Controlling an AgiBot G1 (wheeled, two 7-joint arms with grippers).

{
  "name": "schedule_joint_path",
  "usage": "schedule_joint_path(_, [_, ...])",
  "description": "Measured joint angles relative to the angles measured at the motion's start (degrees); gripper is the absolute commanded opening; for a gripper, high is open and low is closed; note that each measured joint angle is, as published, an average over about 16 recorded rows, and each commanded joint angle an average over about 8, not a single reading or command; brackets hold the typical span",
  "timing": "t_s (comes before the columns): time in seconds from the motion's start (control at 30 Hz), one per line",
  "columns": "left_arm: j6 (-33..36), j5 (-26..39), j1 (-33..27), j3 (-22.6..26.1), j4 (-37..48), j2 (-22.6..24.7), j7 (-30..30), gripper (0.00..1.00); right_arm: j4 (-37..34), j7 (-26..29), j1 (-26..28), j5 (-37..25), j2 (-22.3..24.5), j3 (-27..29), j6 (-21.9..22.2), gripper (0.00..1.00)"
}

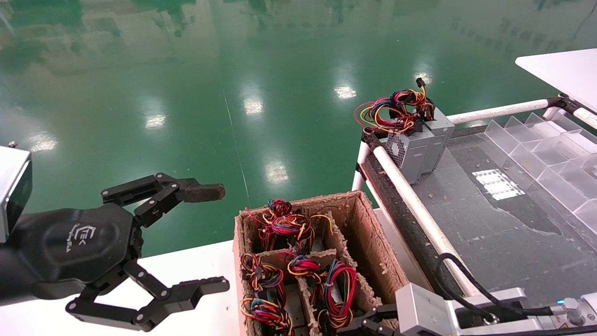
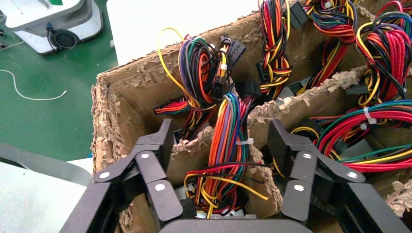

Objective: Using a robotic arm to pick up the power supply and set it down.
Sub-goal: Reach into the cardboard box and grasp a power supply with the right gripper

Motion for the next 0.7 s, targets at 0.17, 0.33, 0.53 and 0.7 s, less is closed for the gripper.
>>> schedule_joint_path(0.17, [0.00, 0.00, 0.00, 0.00, 0.00, 0.00, 0.00, 1.00, 1.01, 0.03, -0.61, -0.63, 0.13, -0.07, 1.19, 0.00])
schedule_joint_path(0.33, [0.00, 0.00, 0.00, 0.00, 0.00, 0.00, 0.00, 1.00, 1.43, -0.13, -1.17, -1.13, 0.20, -0.07, 2.22, 0.00])
schedule_joint_path(0.53, [0.00, 0.00, 0.00, 0.00, 0.00, 0.00, 0.00, 1.00, 1.72, -0.50, -1.73, -1.41, 0.42, 0.12, 3.25, 0.00])
schedule_joint_path(0.7, [0.00, 0.00, 0.00, 0.00, 0.00, 0.00, 0.00, 1.00, 2.13, -0.86, -2.07, -0.86, 1.03, 0.72, 3.84, 0.00])
